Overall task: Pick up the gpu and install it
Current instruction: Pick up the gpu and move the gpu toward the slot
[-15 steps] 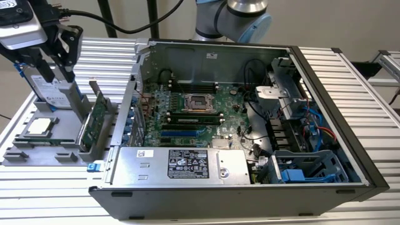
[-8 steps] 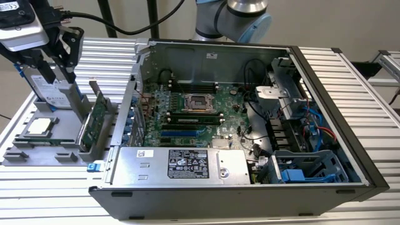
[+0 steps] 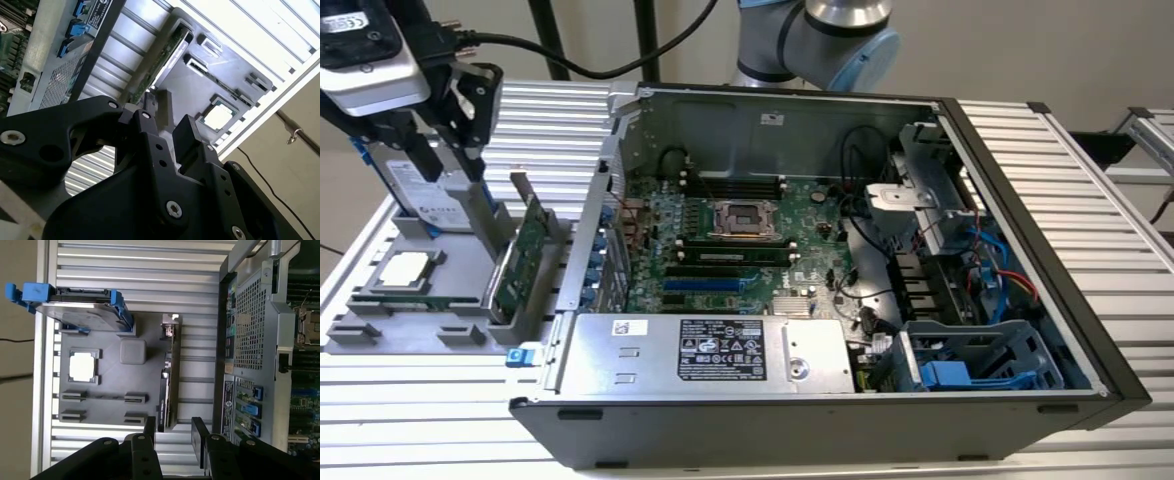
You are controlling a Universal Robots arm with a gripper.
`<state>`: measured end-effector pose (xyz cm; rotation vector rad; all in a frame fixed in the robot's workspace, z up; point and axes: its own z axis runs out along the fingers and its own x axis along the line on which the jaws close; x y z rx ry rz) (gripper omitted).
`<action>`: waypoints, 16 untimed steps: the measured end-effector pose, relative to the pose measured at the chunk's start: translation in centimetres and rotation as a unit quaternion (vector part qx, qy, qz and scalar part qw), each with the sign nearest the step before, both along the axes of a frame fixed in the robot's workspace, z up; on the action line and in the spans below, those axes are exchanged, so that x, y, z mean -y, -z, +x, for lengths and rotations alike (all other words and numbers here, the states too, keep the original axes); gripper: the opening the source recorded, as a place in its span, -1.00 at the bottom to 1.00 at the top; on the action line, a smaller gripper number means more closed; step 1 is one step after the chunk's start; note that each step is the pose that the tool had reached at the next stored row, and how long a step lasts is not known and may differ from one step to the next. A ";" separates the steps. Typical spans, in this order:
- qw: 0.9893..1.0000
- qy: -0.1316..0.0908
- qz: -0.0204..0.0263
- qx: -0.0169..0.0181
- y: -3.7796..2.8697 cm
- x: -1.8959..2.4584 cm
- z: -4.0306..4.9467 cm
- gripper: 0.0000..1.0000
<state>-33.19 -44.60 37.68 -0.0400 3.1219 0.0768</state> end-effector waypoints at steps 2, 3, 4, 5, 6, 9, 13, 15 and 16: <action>1.000 0.000 0.000 0.000 0.24 -0.02 0.02 1.00; 1.000 0.000 0.000 0.000 0.38 -0.03 0.04 1.00; 1.000 0.000 0.000 0.000 0.53 -0.04 0.04 1.00; 1.000 0.000 0.000 0.000 0.66 -0.06 0.05 1.00; 1.000 0.000 0.000 0.000 0.79 -0.08 0.05 1.00; 1.000 0.000 -0.001 0.000 1.16 -0.13 0.11 1.00; 1.000 0.000 -0.001 0.000 1.63 -0.19 0.25 1.00; 1.000 0.000 0.000 0.000 1.85 -0.21 0.34 1.00; 1.000 0.000 0.000 0.000 1.95 -0.22 0.39 1.00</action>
